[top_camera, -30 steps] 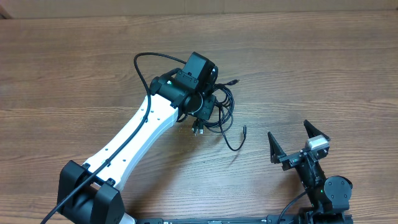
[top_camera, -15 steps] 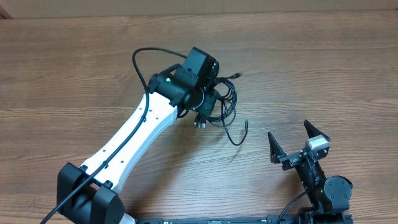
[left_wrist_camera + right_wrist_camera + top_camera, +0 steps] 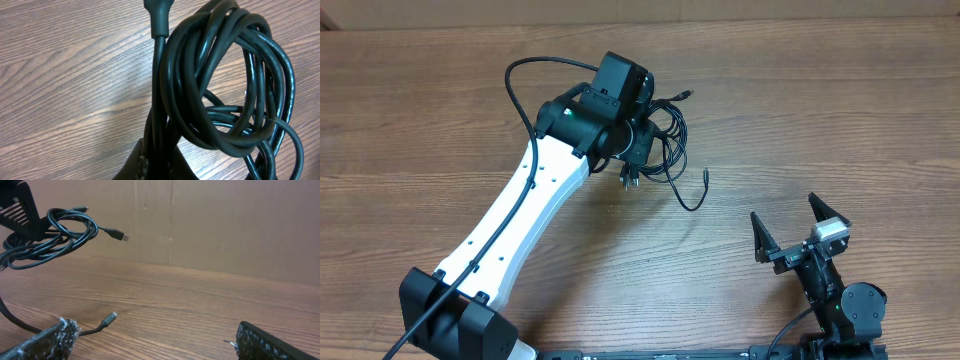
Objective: Untangle cables
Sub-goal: 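Lift the cable bundle upward with the left gripper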
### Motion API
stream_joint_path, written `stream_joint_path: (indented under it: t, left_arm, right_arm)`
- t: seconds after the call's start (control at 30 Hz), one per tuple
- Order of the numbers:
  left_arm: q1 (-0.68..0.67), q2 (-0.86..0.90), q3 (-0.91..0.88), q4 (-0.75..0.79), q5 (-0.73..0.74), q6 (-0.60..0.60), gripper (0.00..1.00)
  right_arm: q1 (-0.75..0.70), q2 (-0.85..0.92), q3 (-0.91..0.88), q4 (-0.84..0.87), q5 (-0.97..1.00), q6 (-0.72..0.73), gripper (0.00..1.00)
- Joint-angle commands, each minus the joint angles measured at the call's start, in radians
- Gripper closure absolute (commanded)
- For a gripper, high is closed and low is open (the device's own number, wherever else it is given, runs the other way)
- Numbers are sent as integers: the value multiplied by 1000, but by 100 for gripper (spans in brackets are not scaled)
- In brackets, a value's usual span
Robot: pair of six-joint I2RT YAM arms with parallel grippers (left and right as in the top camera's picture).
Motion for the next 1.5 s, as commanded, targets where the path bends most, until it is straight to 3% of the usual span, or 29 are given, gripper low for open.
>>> stream_joint_path:
  t: [0.0,1.47]
  left_arm:
    - [6,-2,33,-3,-4,19,96]
    - [5,-2,33,-3,43,-12,96]
  right_arm:
    - [0,-2,-10,5,11,0,0]
    - [0,-2,-10,5,11,0,0]
